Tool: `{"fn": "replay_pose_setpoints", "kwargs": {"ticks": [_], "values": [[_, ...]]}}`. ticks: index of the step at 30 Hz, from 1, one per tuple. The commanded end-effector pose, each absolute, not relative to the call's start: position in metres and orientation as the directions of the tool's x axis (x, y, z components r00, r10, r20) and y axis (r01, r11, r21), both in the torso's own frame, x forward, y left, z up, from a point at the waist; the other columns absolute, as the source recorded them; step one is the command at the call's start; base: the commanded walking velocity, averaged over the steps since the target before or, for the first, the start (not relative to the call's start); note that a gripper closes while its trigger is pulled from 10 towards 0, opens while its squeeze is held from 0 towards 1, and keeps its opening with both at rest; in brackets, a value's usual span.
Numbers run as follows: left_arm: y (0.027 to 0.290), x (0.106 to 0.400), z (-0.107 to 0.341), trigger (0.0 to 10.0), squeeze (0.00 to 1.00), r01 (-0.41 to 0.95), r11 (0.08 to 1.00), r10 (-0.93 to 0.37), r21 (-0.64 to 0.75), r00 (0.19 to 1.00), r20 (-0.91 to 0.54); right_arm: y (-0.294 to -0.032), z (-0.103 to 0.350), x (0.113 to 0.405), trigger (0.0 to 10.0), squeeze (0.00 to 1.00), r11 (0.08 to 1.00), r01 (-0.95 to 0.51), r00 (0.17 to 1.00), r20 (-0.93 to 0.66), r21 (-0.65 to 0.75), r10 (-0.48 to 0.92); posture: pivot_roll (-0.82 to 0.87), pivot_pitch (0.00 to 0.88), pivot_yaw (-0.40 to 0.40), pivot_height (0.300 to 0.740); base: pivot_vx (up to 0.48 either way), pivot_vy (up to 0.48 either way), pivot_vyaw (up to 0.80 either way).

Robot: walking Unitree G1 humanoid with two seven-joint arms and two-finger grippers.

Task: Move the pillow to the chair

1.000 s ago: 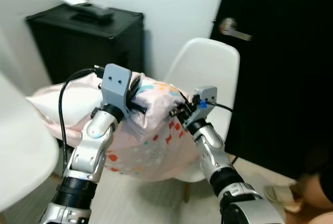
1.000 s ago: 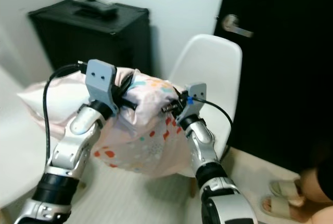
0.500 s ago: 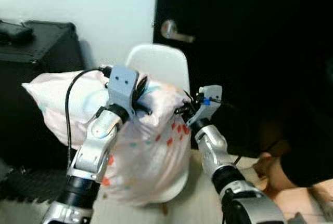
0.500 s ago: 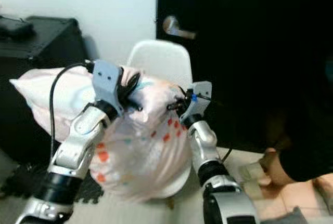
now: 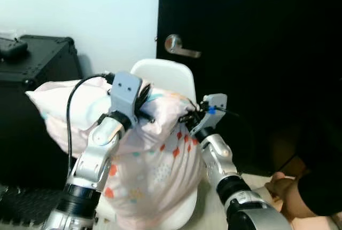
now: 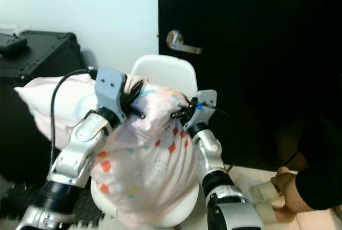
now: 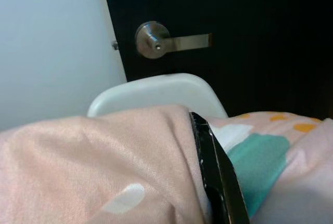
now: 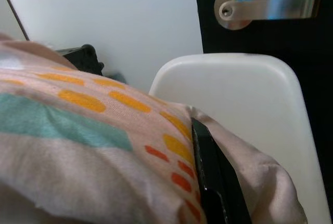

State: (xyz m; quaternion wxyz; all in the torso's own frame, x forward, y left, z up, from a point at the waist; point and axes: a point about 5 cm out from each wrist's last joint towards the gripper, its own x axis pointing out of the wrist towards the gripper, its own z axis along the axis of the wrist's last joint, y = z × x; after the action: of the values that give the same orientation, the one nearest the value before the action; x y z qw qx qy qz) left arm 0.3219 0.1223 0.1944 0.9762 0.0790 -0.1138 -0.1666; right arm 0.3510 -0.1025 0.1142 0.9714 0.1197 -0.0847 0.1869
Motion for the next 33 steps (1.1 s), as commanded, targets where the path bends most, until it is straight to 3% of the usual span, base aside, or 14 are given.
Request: {"fn": "replay_pose_setpoints", "kwargs": {"ticks": [1,3,5,8,15,22,27,30,31,33], "values": [[0.145,0.323,0.218,10.0,0.00,0.200,0.943,-0.271,0.265,0.925,0.267,-0.130,0.110,0.351,10.0,0.00,0.927,-0.268,0.955,0.201,0.261,0.219,0.16,0.000,-0.072,0.740,0.000,0.000,0.00],[0.149,0.324,0.226,10.0,0.00,0.179,0.941,-0.263,0.289,0.921,0.287,-0.129,0.110,0.351,10.0,0.00,0.926,-0.271,0.954,0.202,0.262,0.222,0.16,0.000,-0.072,0.740,0.000,0.000,0.00],[0.169,0.331,0.259,10.0,0.00,0.018,0.900,-0.206,0.435,0.898,0.389,-0.130,0.114,0.352,10.0,0.00,0.925,-0.259,0.953,0.231,0.277,0.198,0.17,0.000,-0.072,0.740,0.000,0.000,0.00],[0.180,0.334,0.283,10.0,0.00,-0.097,0.854,-0.181,0.510,0.866,0.466,-0.133,0.120,0.354,10.0,0.00,0.927,-0.241,0.950,0.263,0.288,0.166,0.17,0.000,-0.072,0.740,0.000,0.000,0.00],[0.173,0.344,0.310,10.0,0.00,-0.176,0.762,-0.240,0.623,0.817,0.525,-0.148,0.140,0.359,10.0,0.00,0.945,-0.175,0.935,0.347,0.276,0.072,0.16,0.000,-0.069,0.740,0.000,0.000,0.00],[0.162,0.347,0.335,10.0,0.00,-0.259,0.717,-0.280,0.647,0.743,0.608,-0.162,0.148,0.360,10.0,0.00,0.959,-0.093,0.922,0.388,0.268,-0.019,0.16,0.000,-0.066,0.740,0.000,0.000,0.00],[0.139,0.350,0.304,10.0,0.00,-0.082,0.740,-0.366,0.668,0.784,0.502,-0.162,0.137,0.356,10.0,0.00,0.973,-0.088,0.938,0.347,0.215,0.008,0.15,0.000,-0.060,0.740,0.000,0.000,0.00],[0.116,0.339,0.222,10.0,0.00,0.229,0.762,-0.453,0.606,0.856,0.247,-0.152,0.105,0.345,10.0,0.00,0.976,-0.169,0.966,0.219,0.139,0.137,0.15,0.000,-0.062,0.740,0.000,0.000,0.00],[0.116,0.339,0.222,10.0,0.00,0.229,0.762,-0.453,0.606,0.856,0.247,-0.152,0.105,0.345,10.0,0.00,0.976,-0.169,0.966,0.219,0.139,0.137,0.15,0.000,-0.062,0.740,0.000,0.000,0.00],[0.109,0.323,0.166,10.0,0.00,0.367,0.739,-0.488,0.565,0.870,0.073,-0.145,0.084,0.334,10.0,0.00,0.967,-0.219,0.970,0.136,0.134,0.201,0.15,0.000,-0.067,0.740,0.000,0.000,0.00]]}}
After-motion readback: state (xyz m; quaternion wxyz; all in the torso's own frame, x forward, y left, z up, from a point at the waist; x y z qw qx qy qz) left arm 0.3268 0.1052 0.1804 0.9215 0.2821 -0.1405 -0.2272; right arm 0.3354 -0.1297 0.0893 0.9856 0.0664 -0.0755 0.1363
